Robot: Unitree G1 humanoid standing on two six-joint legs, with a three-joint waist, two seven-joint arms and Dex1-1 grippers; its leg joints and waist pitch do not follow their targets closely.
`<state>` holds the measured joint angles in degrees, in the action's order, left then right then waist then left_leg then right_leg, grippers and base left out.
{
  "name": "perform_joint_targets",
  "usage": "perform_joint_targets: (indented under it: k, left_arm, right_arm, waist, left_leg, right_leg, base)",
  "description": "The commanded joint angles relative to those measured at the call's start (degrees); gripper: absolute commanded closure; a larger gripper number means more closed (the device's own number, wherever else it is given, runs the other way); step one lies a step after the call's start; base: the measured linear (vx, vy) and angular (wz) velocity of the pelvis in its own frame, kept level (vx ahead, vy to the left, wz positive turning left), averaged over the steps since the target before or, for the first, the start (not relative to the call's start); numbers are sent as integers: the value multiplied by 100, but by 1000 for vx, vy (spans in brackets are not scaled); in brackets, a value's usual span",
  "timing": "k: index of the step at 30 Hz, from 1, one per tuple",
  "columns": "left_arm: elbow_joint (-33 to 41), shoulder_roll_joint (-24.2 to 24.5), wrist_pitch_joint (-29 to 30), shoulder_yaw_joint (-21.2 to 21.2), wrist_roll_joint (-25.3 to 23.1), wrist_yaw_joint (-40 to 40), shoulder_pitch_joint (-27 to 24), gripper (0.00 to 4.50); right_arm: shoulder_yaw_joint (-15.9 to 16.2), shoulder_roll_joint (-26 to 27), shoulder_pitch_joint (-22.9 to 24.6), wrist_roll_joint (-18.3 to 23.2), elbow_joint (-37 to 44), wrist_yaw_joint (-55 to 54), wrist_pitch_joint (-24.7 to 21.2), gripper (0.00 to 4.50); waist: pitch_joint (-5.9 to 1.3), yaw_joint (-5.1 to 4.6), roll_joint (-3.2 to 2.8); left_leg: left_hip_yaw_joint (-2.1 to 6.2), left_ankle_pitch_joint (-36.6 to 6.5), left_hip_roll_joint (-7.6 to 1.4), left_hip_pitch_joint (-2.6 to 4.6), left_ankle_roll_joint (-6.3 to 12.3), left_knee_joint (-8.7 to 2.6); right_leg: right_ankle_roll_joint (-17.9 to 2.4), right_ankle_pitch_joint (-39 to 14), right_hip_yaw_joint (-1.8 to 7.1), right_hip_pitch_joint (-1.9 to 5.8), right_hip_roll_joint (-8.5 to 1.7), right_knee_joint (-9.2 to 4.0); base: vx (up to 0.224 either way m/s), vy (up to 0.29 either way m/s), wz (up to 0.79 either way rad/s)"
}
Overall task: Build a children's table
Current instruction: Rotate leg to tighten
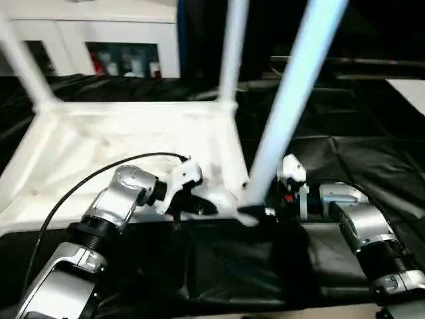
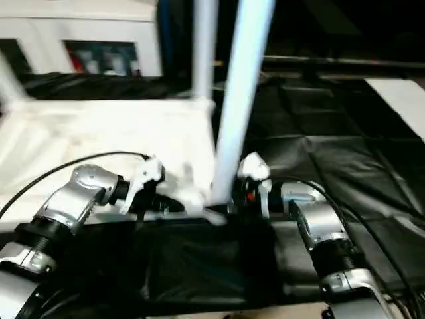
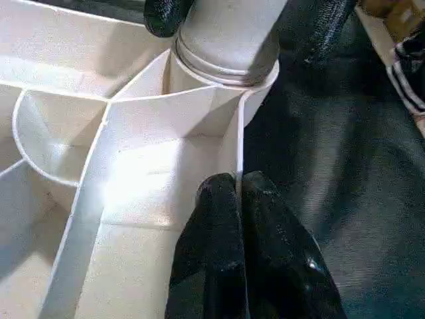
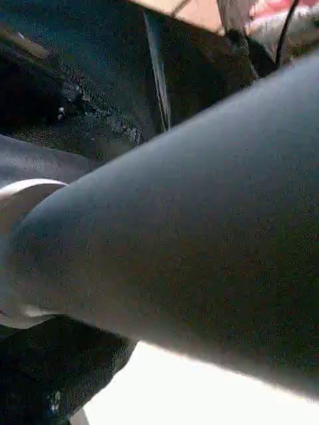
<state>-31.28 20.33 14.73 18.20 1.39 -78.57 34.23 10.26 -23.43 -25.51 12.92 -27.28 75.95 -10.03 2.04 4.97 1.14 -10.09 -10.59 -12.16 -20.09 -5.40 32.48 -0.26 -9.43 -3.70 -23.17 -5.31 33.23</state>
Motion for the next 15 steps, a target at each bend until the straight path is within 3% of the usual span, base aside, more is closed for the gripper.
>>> perform_joint_targets:
  k: [1,9,12,15]
  left_arm:
    - [149,7,130,196,72,-271,-77,450]
    - [217,20,126,178,47,-126,-128,450]
    - [172,-42,56,117,20,93,-124,450]
    - [47,-177,-21,11,-43,503,-86,450]
  right_arm:
    - [124,-108,11,35,124,198,-122,112]
    - [193,-67,110,43,241,269,-305,163]
    - [212,-23,190,35,284,142,-319,183]
    - [113,148,268,20,241,-230,-321,207]
  waist:
    - [-300,-9,-10]
    - [-325,7,-1]
    - [-319,9,5]
    - [-295,-6,12]
  left_leg:
    - [-52,-1248,-123,30,355,-367]
    - [-57,-949,-109,17,402,-336]
    - [-54,-984,-107,11,394,-340]
    - [-50,-1241,-106,24,314,-362]
  right_leg:
    - [-1456,-1068,187,293,-223,-285]
    - [-1515,-699,184,308,-219,-241]
    - [-1479,-778,186,312,-226,-254]
    - [-1362,-1220,188,285,-234,-309]
  base:
    - [0,0,0]
    - [0,0,0]
    - [0,0,0]
    - [0,0,0]
